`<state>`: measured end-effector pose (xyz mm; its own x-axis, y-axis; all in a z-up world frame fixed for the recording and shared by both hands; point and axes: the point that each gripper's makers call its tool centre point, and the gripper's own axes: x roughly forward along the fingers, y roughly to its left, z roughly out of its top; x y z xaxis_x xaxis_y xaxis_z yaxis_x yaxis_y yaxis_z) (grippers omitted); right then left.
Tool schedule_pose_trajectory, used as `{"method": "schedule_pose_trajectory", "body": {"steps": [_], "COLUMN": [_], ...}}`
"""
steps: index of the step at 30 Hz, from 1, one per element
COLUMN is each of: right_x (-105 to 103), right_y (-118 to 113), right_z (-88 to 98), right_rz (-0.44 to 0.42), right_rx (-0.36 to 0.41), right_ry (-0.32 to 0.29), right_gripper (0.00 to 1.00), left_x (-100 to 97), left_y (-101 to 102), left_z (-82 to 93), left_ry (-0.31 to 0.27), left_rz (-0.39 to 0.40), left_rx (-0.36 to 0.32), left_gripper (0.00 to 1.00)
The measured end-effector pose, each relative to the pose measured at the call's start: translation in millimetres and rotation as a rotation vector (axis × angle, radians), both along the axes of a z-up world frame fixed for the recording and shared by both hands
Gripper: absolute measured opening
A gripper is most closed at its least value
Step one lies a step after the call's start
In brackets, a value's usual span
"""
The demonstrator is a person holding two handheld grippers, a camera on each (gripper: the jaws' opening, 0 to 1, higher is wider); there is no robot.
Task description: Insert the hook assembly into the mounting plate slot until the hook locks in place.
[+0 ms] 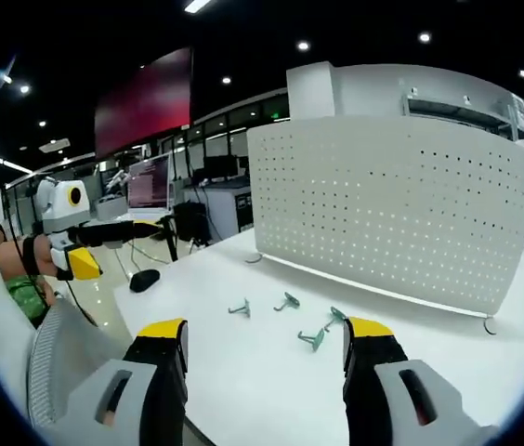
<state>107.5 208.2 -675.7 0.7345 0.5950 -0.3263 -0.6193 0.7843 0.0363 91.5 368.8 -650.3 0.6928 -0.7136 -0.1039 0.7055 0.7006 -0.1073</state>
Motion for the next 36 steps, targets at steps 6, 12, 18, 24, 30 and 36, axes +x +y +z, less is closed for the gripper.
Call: {"method": "schedule_pose_trajectory", "body": {"steps": [6,12,18,24,30,36], "right_x": [5,6,8,13,20,27], "right_y": [7,11,12,12,9,13], "right_z": [0.0,-4.9,-8.9,-14.1,-18.9,-23.2], "right_rz": [0.01,0.018,0.022,0.022,0.016,0.031], "right_rx": [-0.012,-0.039,-0.059,-0.074,-0.094,-0.117], "right_ry": [-0.003,0.014,0.03,0.046,0.068,0.079], "right_gripper": [0.69,0.68,0.67,0.66,0.63,0.62], "left_x": [3.8,8.4,9.8,10.6,8.5,7.7], "left_y": [9,13,13,12,9,6], "left_z": [-1.7,-3.5,-9.2,-16.4,-21.8,-28.1], "left_ry": [-0.001,0.003,0.013,0.023,0.032,0.043], "left_rz": [0.003,-0.004,-0.015,-0.018,-0.023,-0.021], "left_rx": [0.008,0.005,0.008,0.002,0.005,0.004], "left_gripper": [0.99,0.98,0.98,0.98,0.98,0.98]}}
